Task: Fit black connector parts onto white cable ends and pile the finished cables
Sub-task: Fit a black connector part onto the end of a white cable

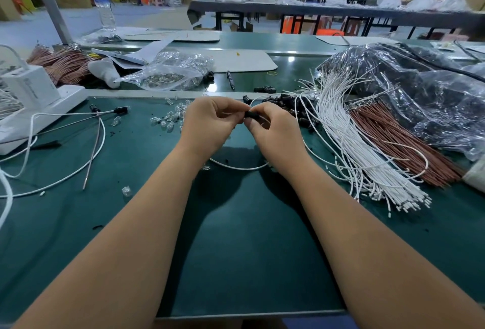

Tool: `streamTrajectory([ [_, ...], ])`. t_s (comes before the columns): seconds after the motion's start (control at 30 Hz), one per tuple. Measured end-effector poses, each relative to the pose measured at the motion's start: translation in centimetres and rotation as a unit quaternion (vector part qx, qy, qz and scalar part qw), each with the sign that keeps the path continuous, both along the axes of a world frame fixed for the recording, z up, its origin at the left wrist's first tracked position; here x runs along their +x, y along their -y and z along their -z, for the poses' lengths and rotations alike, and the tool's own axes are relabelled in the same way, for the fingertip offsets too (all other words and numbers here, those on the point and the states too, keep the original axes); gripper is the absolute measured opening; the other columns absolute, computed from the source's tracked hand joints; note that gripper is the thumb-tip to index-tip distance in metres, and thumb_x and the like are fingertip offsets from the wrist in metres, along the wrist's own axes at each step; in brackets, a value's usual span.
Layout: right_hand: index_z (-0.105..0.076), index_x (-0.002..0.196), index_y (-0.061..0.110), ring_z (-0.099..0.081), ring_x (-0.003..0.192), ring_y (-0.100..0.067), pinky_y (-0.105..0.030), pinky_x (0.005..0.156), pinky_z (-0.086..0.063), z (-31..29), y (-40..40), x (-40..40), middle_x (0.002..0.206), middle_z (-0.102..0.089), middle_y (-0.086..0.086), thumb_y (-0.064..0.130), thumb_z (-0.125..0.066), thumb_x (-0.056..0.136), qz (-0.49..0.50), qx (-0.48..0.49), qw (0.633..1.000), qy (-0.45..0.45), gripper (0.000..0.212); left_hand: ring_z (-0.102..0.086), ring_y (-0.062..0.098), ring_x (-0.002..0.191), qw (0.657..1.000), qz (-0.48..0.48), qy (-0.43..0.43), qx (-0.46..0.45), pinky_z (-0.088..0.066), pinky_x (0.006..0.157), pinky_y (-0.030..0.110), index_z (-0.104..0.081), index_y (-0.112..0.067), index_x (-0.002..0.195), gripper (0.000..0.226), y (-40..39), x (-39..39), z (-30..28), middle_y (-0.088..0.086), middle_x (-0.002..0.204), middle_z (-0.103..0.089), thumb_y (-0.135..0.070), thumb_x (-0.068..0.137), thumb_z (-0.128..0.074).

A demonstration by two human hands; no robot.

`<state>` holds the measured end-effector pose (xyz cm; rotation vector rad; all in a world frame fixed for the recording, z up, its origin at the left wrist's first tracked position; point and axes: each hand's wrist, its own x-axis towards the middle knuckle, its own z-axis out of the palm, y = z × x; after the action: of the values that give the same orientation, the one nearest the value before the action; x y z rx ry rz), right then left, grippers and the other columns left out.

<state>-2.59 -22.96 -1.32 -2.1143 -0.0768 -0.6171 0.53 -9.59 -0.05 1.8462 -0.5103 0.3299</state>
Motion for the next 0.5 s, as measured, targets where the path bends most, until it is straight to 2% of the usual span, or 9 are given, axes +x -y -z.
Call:
streamTrajectory([
  [0.07,-0.066,0.094,0.015,-0.061,0.08,-0.017,-0.028,0.071,-0.043,0.0,0.2,0.1,0.08,-0.066,0.004,0.019,-0.063,0.091,0.023,-0.017,0.999,0.015,0.006,-0.066,0.001,0.068,1.0,-0.016,0.023,0.004,-0.055,0.072,0.021,-0.074,-0.023,0.092,0.021,0.0,0.0,0.0,-0.008,0.077,-0.071,-0.004,0.085,-0.07],
  [0.17,-0.064,0.093,0.015,-0.055,0.074,-0.016,-0.028,0.063,-0.034,-0.2,1.1,0.4,0.076,-0.06,0.007,0.022,-0.061,0.093,0.095,-0.024,0.995,0.031,0.008,-0.068,0.004,0.076,0.995,-0.085,0.048,-0.018,-0.055,0.08,0.021,-0.075,-0.017,0.096,0.015,-0.7,0.5,-0.3,-0.009,0.08,-0.071,-0.008,0.084,-0.071],
  [0.3,-0.063,0.095,0.013,-0.058,0.074,-0.019,-0.028,0.064,-0.037,-0.3,1.9,0.6,0.079,-0.065,0.002,0.022,-0.059,0.095,0.149,0.015,0.988,0.037,0.009,-0.068,0.008,0.084,0.984,-0.171,0.052,-0.026,-0.055,0.083,0.025,-0.075,-0.016,0.098,0.015,-2.2,1.3,-0.6,-0.007,0.086,-0.071,-0.009,0.087,-0.068],
  [0.4,-0.062,0.1,0.014,-0.059,0.079,-0.021,-0.032,0.068,-0.043,-0.5,2.0,0.6,0.086,-0.067,-0.001,0.022,-0.057,0.096,0.179,0.039,0.983,0.032,0.011,-0.067,0.011,0.084,0.969,-0.244,0.048,0.004,-0.054,0.077,0.026,-0.075,-0.019,0.098,0.018,-3.1,1.7,-0.4,-0.008,0.087,-0.07,-0.009,0.088,-0.064],
  [0.5,-0.061,0.104,0.013,-0.06,0.083,-0.023,-0.035,0.073,-0.046,-0.7,2.5,0.6,0.091,-0.068,-0.003,0.024,-0.054,0.098,0.207,0.066,0.976,0.029,0.014,-0.064,0.026,0.096,0.949,-0.314,0.024,0.01,-0.051,0.084,0.031,-0.074,-0.017,0.099,0.023,-4.3,2.4,-0.3,0.003,0.091,-0.072,-0.008,0.089,-0.056],
])
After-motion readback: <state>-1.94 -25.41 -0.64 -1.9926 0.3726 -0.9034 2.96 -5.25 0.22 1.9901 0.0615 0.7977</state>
